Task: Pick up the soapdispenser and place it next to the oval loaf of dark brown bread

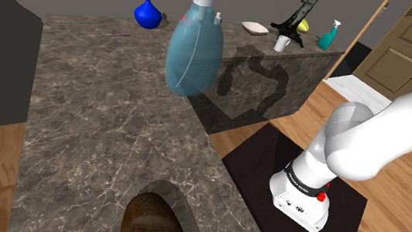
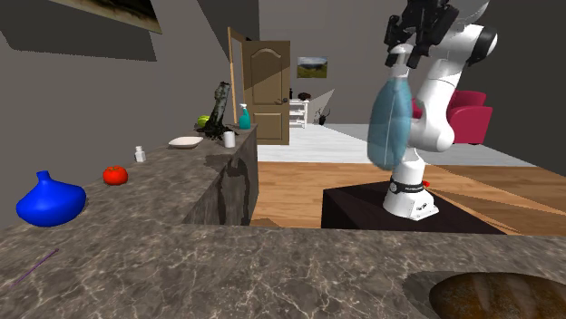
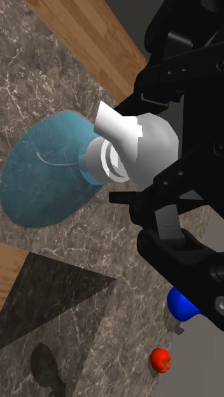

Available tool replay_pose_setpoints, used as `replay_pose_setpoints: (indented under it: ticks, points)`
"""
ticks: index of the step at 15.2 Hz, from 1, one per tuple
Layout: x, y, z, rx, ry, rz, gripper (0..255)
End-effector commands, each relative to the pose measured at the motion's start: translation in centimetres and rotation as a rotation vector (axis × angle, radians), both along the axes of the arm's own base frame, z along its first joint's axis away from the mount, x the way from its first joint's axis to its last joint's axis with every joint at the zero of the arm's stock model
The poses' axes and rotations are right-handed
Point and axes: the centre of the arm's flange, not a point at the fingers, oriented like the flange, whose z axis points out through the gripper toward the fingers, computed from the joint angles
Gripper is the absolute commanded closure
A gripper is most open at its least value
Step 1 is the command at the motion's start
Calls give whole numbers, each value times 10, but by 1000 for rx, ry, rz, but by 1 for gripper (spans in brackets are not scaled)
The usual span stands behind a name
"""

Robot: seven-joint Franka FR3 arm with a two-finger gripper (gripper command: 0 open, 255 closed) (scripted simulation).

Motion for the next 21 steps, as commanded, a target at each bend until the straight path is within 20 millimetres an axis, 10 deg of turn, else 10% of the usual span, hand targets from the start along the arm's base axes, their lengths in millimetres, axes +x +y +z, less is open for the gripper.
replay_pose_setpoints:
  ticks: [1, 5, 21]
  points:
    - [-22, 10, 12, 0, 0, -1, 255]
    - [-73, 30, 38, 0, 0, -1, 255]
    - [-73, 30, -47, 0, 0, -1, 255]
